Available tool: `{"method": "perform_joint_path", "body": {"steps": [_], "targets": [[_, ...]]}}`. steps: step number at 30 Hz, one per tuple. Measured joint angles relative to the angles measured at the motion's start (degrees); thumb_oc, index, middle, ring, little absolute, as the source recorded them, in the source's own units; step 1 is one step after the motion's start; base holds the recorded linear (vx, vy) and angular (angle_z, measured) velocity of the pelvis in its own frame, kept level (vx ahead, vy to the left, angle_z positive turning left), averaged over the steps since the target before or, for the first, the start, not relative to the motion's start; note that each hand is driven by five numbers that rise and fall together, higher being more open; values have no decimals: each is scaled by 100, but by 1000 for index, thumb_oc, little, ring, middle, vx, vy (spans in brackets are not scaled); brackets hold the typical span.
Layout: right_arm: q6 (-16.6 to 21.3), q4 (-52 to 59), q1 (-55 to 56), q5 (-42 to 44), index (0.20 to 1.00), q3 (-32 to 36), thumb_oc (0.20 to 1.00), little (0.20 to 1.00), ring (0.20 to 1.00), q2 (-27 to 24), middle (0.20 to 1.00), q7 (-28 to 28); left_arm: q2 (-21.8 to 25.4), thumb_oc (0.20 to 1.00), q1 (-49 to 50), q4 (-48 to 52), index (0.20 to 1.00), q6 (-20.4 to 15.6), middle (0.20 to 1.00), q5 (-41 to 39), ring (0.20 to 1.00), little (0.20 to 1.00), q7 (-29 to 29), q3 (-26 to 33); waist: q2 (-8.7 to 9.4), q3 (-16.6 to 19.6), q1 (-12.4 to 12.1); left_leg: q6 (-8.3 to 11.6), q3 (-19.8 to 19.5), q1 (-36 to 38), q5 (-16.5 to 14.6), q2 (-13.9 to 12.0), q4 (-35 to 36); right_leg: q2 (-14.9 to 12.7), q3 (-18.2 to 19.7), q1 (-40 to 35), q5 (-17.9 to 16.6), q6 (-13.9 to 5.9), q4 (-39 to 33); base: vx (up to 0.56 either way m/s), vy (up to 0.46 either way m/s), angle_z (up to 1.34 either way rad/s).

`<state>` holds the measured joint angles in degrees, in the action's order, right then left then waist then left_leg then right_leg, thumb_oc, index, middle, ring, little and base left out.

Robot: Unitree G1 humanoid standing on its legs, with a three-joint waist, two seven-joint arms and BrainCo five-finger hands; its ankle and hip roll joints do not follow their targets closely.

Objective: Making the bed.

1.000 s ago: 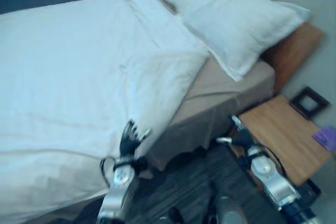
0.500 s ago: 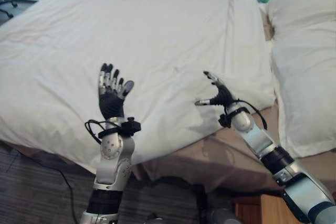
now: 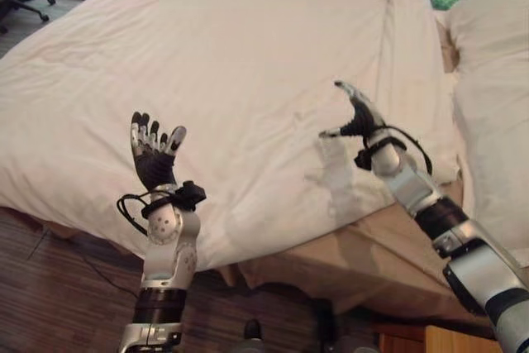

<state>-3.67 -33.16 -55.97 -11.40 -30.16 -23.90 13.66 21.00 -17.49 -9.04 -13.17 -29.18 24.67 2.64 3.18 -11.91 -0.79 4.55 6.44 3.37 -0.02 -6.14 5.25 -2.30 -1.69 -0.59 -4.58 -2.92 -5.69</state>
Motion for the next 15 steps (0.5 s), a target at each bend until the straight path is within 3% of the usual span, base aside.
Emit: {"method": "perform_joint_path", "body": {"steps": [2,4,7,11,15], "targets": [[30,-547,-379,-35,1000,-45,1000,1000,1000,22,1000,142,52,1000,-420,-396,1000,-45,1000,-9,1000,1000,36,-258,-25,-13,-1,-5,-107,-285,33,13,-67,-24,-109,197,-16,-12,-1,-13,-10,28],[-188,-1131,-985,-168,1000,-285,1000,1000,1000,0,1000,167,153,1000,-1078,-729,1000,-45,1000,-225,1000,1000,39,-531,-46,-46,-4,-1,-219,-711,196,32,-4,-42,-187,603,-103,-27,0,-23,-24,26],[-264,-1908,-1729,-367,1000,-611,1000,1000,1000,-12,1000,324,222,1000,-2106,-1317,1000,-89,1000,-368,1000,1000,191,-959,-50,-295,-10,-6,-259,-1154,307,59,-20,-66,-252,1000,-186,-20,-1,-39,-49,10],[-330,-2495,-1845,-352,1000,-643,1000,1000,1000,27,1000,662,57,1000,-3047,-2140,1000,-187,1000,-449,1000,1000,381,-1533,-125,-524,-3,33,-487,-1633,434,70,-26,-79,-461,1354,-230,-1,0,-29,-71,25],[-345,-2591,-1850,-334,1000,-696,1000,1000,1000,30,1000,745,26,1000,-3184,-2365,1000,-191,1000,-625,1000,1000,517,-1626,-295,-765,54,22,-520,-1804,466,79,-14,-89,-510,1507,-236,8,2,-56,-25,11]]}}
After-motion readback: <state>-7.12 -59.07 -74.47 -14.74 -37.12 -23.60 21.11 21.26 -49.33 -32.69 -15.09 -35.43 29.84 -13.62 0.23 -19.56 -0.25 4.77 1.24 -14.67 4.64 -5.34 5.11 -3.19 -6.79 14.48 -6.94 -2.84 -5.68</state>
